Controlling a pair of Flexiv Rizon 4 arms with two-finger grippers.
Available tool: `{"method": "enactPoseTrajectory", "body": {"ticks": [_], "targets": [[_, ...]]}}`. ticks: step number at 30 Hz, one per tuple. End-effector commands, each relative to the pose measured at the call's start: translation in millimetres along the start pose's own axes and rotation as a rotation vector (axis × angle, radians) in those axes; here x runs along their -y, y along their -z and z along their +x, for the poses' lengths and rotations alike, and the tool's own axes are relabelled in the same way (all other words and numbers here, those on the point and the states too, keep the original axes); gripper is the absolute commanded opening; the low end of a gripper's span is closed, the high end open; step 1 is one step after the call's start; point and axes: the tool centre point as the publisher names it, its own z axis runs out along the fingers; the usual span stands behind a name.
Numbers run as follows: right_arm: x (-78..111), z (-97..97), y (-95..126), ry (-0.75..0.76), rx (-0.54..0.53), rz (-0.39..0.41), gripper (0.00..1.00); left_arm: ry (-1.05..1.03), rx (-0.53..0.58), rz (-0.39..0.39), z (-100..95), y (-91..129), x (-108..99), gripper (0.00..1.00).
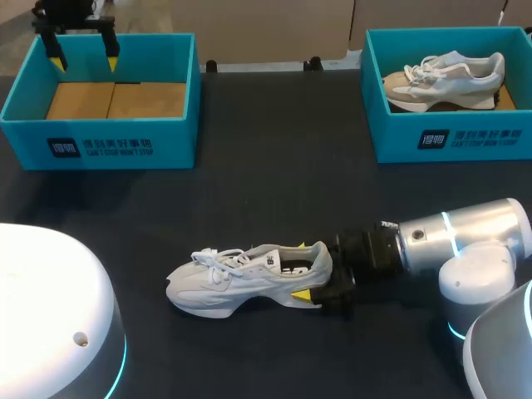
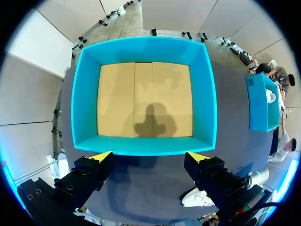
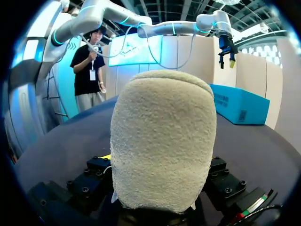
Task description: Take the shoe out of the shoebox, open the shoe tongue, remove and reinsert the insole, then place the shoe into the shoebox
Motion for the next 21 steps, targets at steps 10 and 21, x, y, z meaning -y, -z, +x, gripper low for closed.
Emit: {"method": "enactPoseTrajectory", "body": {"ticks": [10,21], "targets": [[-2.8,2.2,2.0,0.002,0.048,0.000,0.00,0.000,0.000,0.000,0.1,-0.4,0.1,1.00],[-1.0,-0.1,1.6,-0.013,0.048,-0.006,0.00,0.000,0.000,0.000,0.1,-0.4,0.1,1.00]]}}
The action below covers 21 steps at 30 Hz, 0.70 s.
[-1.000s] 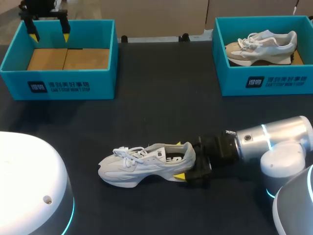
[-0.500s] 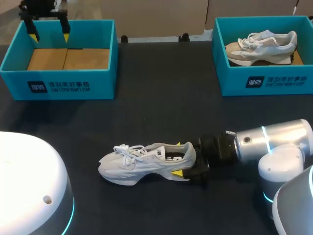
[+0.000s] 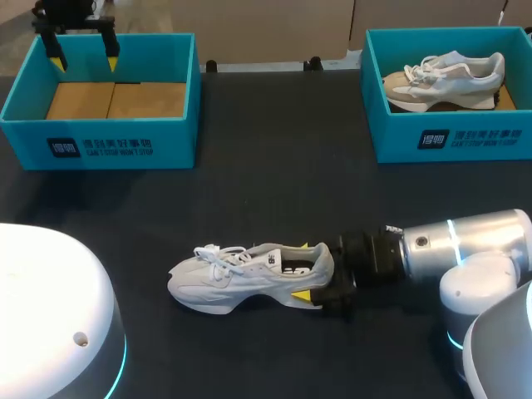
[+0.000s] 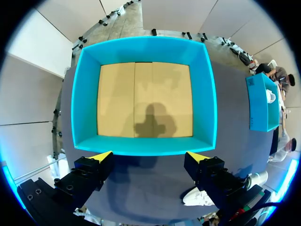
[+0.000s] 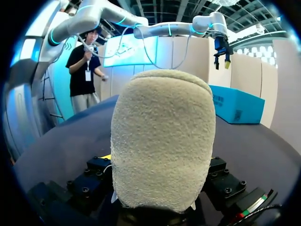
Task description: Take the shoe out of the shoebox, open the shoe tongue, remove and reinsert the insole, then place the shoe into the shoebox
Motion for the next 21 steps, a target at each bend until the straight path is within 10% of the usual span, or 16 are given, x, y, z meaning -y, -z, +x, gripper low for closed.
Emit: {"method": "enactPoseTrajectory", "body": {"ticks": [1,9,21], "targets": [[-1.3,-0.8,-1,-0.001,0.001,0.003,0.00,0.000,0.000,0.000,0.1,0,0,1.00],[-1.3,-0.8,-1,-0.001,0.001,0.003,0.00,-0.003,-0.028,-0.012,4.1,6,-4,1.00],[-1.3,-0.8,-1,-0.001,0.001,0.003,0.00,0.037,-0.035,-0.019,39.8,17,-81,1.00]]}}
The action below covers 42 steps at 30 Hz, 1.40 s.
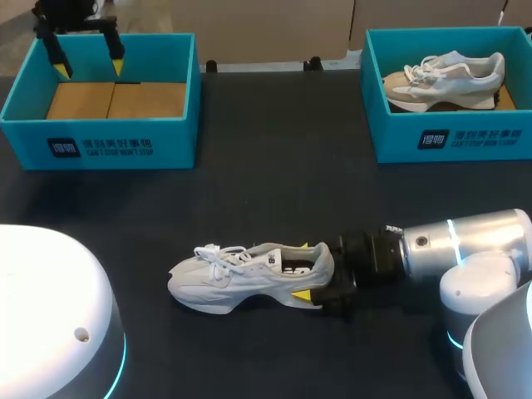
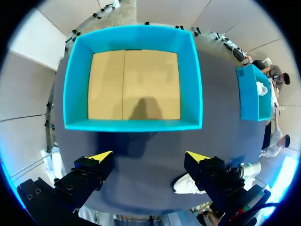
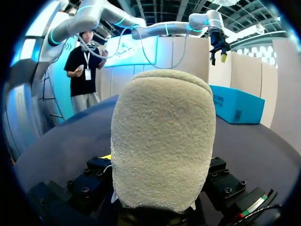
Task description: Take the shoe out of the shoebox, open the shoe tongue, remove and reinsert the insole, then place the shoe into the shoebox
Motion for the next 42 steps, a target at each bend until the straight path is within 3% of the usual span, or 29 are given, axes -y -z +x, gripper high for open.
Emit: {"method": "enactPoseTrajectory", "body": {"ticks": [1,3,5,10,24,33,38,42], "targets": [[-1.4,-0.5,-1,-0.001,0.001,0.003,0.00,0.021,0.027,0.048,16.9,-4,-40,1.00],[-1.4,-0.5,-1,-0.001,0.001,0.003,0.00,0.043,0.049,0.089,26.3,-8,-55,1.00],[-1.4,-0.5,-1,-0.001,0.001,0.003,0.00,0.038,0.035,0.070,36.9,-12,-70,1.00],[-1.4,-0.5,-1,-0.001,0.001,0.003,0.00,-0.020,0.058,-0.047,73.1,-20,-103,1.00],[-1.4,-0.5,-1,-0.001,0.001,0.003,0.00,-0.050,0.041,-0.059,75.2,-21,-107,1.00],[-1.4,-0.5,-1,-0.001,0.001,0.003,0.00,-0.168,0.052,0.007,150.4,-45,-205,1.00],[-1.4,-0.5,-1,-0.001,0.001,0.003,0.00,-0.158,0.057,0.053,185.0,-57,-236,1.00],[-1.4,-0.5,-1,-0.001,0.001,0.003,0.00,-0.186,0.039,0.022,206.8,-68,-250,1.00]]}}
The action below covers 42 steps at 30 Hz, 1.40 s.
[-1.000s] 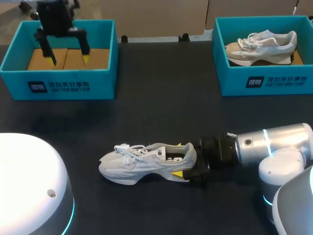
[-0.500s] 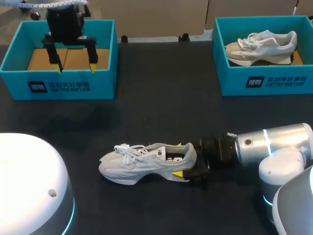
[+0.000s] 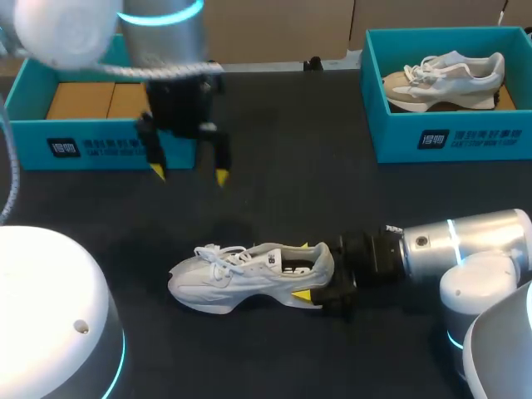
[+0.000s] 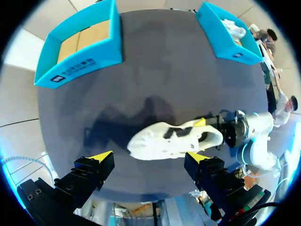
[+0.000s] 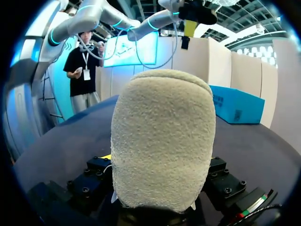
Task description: Take the shoe out of the shoebox, open the shoe tongue, remove and reinsert the insole, then place the shoe into the shoebox
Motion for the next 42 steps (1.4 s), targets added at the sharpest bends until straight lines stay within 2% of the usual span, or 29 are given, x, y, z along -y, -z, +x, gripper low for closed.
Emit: {"method": "enactPoseTrajectory", "body": {"ticks": [1,5,10,20,22,28,34,42], "targets": [[-1.4,-0.2,-1,-0.001,0.001,0.004,0.00,-0.010,0.005,0.045,23.7,-15,-17,1.00],[-1.4,-0.2,-1,-0.001,0.001,0.004,0.00,-0.007,0.012,0.033,44.5,-27,-25,1.00],[-1.4,-0.2,-1,-0.001,0.001,0.004,0.00,0.076,0.006,-0.031,65.7,-37,-28,1.00],[-1.4,-0.2,-1,-0.001,0.001,0.004,0.00,0.076,0.006,-0.031,65.7,-37,-28,1.00],[-1.4,-0.2,-1,-0.001,0.001,0.004,0.00,0.056,0.006,-0.077,70.2,-46,-27,1.00],[-1.4,-0.2,-1,-0.001,0.001,0.004,0.00,0.078,0.074,-0.098,99.9,-74,-36,1.00],[-1.4,-0.2,-1,-0.001,0.001,0.004,0.00,0.120,0.129,-0.106,113.9,-94,-38,1.00],[-1.4,-0.2,-1,-0.001,0.001,0.004,0.00,0.169,0.194,-0.109,123.5,-109,-33,1.00]]}}
